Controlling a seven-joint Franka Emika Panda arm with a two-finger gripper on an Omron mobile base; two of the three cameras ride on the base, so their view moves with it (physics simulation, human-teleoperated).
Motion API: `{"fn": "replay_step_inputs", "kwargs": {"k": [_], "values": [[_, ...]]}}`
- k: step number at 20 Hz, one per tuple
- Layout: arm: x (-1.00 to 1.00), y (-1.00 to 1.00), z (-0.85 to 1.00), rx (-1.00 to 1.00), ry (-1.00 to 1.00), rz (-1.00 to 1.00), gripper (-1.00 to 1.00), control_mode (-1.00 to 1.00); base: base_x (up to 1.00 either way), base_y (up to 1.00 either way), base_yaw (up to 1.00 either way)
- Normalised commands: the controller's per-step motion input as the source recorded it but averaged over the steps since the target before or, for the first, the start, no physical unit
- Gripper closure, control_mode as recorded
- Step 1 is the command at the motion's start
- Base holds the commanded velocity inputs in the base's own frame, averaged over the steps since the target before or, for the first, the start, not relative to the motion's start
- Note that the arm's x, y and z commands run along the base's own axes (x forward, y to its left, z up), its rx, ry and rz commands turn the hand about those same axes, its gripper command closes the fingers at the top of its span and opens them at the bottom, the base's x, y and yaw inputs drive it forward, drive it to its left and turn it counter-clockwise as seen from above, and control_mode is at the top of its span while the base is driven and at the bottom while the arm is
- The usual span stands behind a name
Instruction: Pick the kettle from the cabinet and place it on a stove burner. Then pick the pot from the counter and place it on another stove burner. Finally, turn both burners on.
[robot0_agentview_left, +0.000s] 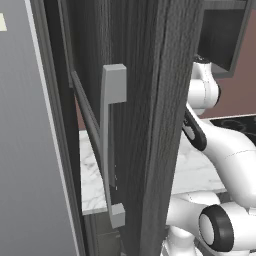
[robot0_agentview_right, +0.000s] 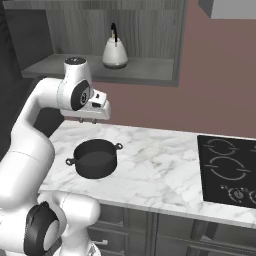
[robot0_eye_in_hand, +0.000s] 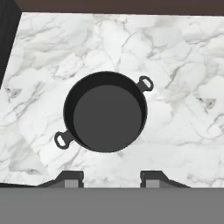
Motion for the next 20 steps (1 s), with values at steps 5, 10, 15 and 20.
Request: {"fn": "replay_step_inputs", "kwargs": {"k": [5,10,15,20], "values": [[-0.02,0.00,0.00,0.00,0.00,0.00,-1.00,-1.00,0.00,0.00,0.00],[0.00,-0.04,0.00,0.00,-0.07,0.00,-1.00,-1.00,0.00,0.00,0.00],[-0.01,-0.12,0.00,0.00,-0.14,0.00,-1.00,-1.00,0.00,0.00,0.00],[-0.04,-0.03,0.02,0.00,-0.21,0.00,-1.00,-1.00,0.00,0.00,0.00]]}}
